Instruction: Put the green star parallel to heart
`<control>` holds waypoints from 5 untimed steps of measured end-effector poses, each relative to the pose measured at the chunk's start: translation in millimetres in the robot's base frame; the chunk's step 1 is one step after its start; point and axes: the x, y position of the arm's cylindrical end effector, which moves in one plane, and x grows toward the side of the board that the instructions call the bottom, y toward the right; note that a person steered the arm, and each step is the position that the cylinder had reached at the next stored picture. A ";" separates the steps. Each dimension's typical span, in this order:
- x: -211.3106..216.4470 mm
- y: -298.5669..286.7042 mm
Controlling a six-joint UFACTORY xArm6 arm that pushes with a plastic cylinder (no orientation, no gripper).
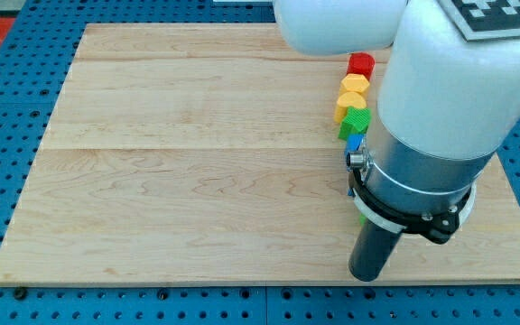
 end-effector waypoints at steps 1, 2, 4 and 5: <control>0.0 -0.7; 0.3 -0.8; -41.5 138.2; -123.9 159.6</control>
